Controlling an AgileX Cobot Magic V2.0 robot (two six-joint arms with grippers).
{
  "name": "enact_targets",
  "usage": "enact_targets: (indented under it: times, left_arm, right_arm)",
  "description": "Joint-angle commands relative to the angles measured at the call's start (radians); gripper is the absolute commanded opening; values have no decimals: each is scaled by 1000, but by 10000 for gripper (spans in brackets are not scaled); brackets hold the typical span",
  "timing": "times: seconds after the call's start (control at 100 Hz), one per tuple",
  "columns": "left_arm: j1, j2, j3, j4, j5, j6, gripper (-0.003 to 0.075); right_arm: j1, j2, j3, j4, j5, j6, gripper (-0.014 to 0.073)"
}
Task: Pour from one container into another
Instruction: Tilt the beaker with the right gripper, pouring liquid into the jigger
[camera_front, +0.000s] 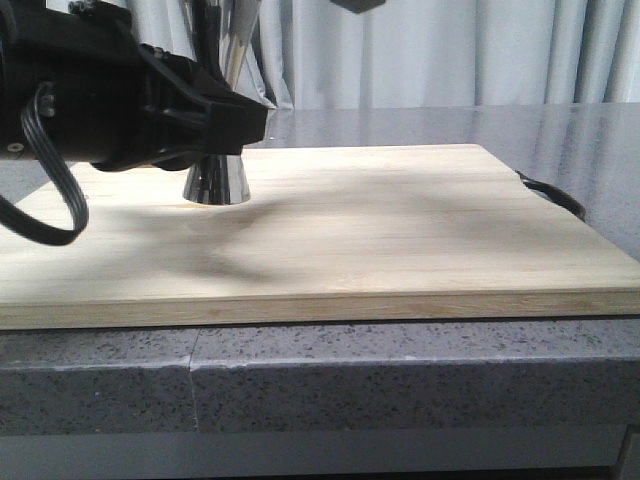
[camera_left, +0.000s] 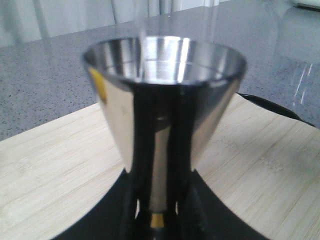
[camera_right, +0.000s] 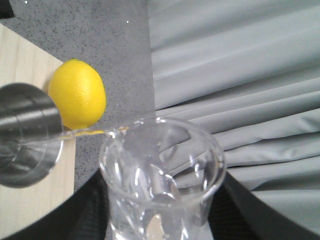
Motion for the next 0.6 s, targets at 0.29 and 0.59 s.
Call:
enact_targets:
  times: [0.29,0.59]
  left_arm:
    - [-9,-36,-23,-2,-84,-13,-19]
    - [-9,-36,-23,-2,-84,-13,-19]
  right_arm:
    - [-6,-38,-43,-49,-46,-4,290]
    - [-6,-38,-43,-127,-41,-4,290]
